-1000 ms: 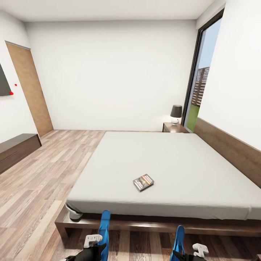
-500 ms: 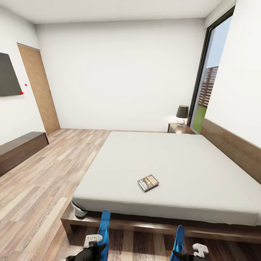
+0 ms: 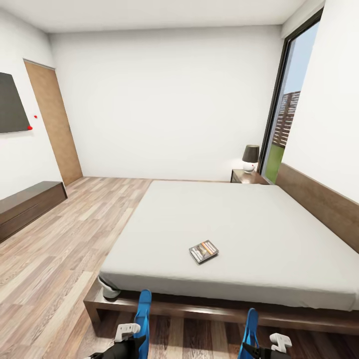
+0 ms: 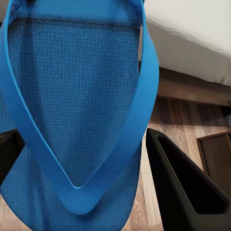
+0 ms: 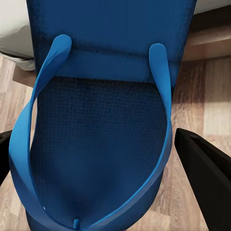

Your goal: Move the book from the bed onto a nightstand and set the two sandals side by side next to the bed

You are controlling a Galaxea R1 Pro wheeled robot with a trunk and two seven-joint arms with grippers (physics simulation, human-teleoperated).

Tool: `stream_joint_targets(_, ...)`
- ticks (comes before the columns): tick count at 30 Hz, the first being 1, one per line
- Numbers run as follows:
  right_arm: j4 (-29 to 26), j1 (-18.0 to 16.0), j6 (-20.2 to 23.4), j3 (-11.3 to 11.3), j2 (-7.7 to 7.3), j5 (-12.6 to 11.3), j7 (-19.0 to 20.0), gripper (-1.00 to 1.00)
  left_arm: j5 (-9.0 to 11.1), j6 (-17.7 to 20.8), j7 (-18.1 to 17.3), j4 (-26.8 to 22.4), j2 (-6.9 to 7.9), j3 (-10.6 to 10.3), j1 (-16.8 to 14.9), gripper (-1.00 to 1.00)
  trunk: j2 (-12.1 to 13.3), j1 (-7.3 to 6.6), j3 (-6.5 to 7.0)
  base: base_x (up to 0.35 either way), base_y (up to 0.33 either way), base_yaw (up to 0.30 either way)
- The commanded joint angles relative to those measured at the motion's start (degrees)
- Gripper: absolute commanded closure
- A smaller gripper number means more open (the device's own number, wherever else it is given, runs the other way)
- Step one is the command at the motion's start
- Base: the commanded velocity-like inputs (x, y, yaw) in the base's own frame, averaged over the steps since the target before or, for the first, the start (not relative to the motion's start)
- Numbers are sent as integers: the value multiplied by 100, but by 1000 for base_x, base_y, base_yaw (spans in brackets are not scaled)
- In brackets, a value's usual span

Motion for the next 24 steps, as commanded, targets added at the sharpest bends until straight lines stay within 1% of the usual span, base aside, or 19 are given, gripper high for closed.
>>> stream_joint_targets(1,6,-5,2,-34,0,8,26,100,-33,-24,-27,4,-1,32,-4,100,-5,0,-7,0,0,0)
stream_joint_targets(9,6,-5,6,-33,1,11,34,100,-33,-4,-27,4,0,47,-4,100,-5,0,-7,0,0,0)
stream_joint_targets(24,6,-5,6,-34,0,11,34,100,-33,2,-10,4,0,51,-3,100,-606,330,-276,0,0,0)
